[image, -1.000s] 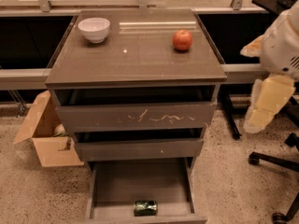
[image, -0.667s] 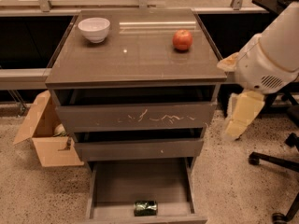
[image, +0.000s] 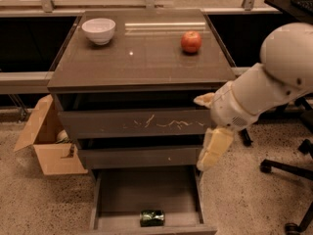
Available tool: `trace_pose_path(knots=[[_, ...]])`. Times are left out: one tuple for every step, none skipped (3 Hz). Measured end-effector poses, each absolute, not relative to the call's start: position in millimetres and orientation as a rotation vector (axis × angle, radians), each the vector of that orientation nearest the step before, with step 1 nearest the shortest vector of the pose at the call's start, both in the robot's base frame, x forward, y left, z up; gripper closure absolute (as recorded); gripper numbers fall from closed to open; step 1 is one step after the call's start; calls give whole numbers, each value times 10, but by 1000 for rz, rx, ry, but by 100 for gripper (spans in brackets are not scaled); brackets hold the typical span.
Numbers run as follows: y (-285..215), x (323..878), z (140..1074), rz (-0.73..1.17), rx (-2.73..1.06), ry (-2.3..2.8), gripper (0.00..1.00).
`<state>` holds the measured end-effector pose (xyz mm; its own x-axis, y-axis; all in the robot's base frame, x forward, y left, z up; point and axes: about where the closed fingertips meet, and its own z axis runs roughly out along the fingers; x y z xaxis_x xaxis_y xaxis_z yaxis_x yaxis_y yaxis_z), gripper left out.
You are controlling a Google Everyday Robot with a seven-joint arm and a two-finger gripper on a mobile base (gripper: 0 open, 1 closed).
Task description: Pick green can from bottom drawer and place on counter
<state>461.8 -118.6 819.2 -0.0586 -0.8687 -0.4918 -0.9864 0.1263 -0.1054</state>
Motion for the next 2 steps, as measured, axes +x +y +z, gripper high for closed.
trace_pose_path(knots=[[-1019,4551,7645,526,-1761,1977,0],[-1018,4551,7642,526,-1761,1977,0]])
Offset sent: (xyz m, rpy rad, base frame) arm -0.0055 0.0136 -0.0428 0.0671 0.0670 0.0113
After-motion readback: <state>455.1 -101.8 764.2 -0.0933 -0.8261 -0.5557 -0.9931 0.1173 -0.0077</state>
